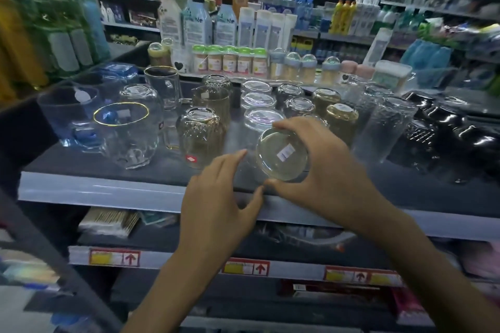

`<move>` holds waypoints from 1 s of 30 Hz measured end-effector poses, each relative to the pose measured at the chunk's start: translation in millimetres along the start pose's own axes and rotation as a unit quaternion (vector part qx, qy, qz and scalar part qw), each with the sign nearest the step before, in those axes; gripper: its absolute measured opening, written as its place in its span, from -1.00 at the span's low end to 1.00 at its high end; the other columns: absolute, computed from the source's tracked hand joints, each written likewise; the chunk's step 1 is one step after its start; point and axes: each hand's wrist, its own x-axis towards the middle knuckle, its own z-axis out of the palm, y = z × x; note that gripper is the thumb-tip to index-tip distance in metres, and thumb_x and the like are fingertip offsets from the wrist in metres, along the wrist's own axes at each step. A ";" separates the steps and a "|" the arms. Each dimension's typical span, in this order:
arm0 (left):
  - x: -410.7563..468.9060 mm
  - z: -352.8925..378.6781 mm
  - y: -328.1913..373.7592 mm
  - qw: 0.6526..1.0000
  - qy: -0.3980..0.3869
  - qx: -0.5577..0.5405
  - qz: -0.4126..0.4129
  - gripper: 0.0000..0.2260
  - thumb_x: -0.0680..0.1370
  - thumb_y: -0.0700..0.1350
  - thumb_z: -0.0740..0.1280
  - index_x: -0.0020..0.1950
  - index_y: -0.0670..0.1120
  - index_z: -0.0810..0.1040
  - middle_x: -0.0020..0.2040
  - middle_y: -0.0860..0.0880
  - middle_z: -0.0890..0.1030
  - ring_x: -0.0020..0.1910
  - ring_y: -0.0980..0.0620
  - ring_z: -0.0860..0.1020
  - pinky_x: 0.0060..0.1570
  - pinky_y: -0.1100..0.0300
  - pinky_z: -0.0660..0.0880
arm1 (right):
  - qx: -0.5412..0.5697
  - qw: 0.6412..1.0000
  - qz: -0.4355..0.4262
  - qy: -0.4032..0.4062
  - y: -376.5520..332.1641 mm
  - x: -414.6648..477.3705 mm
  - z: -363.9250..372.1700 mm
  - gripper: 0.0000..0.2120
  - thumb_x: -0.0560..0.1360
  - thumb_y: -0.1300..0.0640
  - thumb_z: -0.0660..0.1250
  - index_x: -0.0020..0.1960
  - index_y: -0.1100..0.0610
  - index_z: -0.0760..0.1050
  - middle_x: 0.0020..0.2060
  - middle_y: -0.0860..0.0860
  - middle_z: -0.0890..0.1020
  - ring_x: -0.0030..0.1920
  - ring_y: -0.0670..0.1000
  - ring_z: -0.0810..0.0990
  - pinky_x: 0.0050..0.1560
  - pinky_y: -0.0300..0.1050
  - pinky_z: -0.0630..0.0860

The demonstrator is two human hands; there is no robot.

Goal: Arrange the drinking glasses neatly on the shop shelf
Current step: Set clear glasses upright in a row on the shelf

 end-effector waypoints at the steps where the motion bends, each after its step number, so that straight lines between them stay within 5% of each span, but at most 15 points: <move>1: 1.2 0.7 1.1 1.000 -0.002 0.002 -0.007 -0.45 0.47 0.18 0.42 0.41 -0.01 0.51 0.29 0.05 0.61 0.18 -0.02 0.61 0.10 -0.01 0.55 | -0.006 1.000 0.001 -0.004 1.3 2.9 -0.1 -0.25 0.30 -0.03 0.64 0.42 0.03 0.45 0.25 -0.09 0.49 0.22 -0.14 0.48 0.21 -0.41 0.39; 8: 6.3 8.4 2.6 0.999 -0.034 0.022 -0.030 -0.41 0.47 0.34 0.30 0.40 0.06 0.49 0.18 0.13 0.66 0.16 0.02 0.61 0.15 -0.04 0.46 | -0.018 0.999 0.042 -0.007 5.3 9.6 5.8 -0.28 0.33 -0.06 0.60 0.44 0.02 0.45 0.26 -0.10 0.55 0.24 -0.16 0.49 0.21 -0.47 0.31; 14: 5.8 11.7 2.2 0.999 -0.028 0.037 -0.025 -0.40 0.49 0.37 0.24 0.40 0.04 0.49 0.13 0.11 0.68 0.15 0.00 0.59 0.09 0.06 0.35 | 0.035 0.997 0.071 0.012 8.0 4.1 12.2 -0.40 0.39 -0.09 0.58 0.36 0.01 0.49 0.22 -0.17 0.58 0.25 -0.15 0.53 0.27 -0.09 0.52; 19: 5.3 11.6 2.2 0.999 -0.030 0.039 -0.022 -0.44 0.50 0.31 0.29 0.40 0.03 0.49 0.11 0.10 0.68 0.16 0.00 0.60 0.08 0.05 0.35 | 0.081 0.994 0.054 0.043 11.7 -0.4 20.2 -0.45 0.42 -0.06 0.59 0.34 0.02 0.50 0.20 -0.14 0.55 0.24 -0.08 0.55 0.23 -0.01 0.55; 23: 2.8 8.7 -2.0 0.998 -0.038 0.051 -0.017 -0.35 0.47 0.40 0.23 0.44 0.05 0.47 0.15 0.13 0.66 0.17 0.03 0.60 0.13 0.04 0.40 | 0.122 0.988 0.085 0.046 12.5 -12.1 19.3 -0.31 0.42 0.00 0.61 0.47 -0.01 0.41 0.31 -0.13 0.51 0.32 -0.13 0.52 0.29 -0.15 0.55; 26: -2.3 6.6 -6.9 0.997 -0.044 0.067 -0.010 -0.41 0.46 0.29 0.42 0.39 0.02 0.52 0.14 0.10 0.66 0.17 -0.01 0.59 0.17 -0.02 0.44 | 0.144 0.982 0.110 0.056 8.9 -27.3 19.7 -0.26 0.46 0.09 0.58 0.55 -0.08 0.33 0.34 -0.10 0.51 0.31 -0.18 0.53 0.25 -0.33 0.53; 30: -6.0 7.9 -11.3 0.995 -0.036 0.094 0.012 -0.55 0.46 0.16 0.51 0.28 0.01 0.59 0.09 0.07 0.66 0.17 -0.06 0.58 0.15 -0.03 0.42 | 0.177 0.976 0.120 0.032 9.4 -35.5 34.9 -0.17 0.47 0.20 0.56 0.58 -0.20 0.26 0.32 -0.09 0.54 0.27 -0.16 0.58 0.21 -0.24 0.60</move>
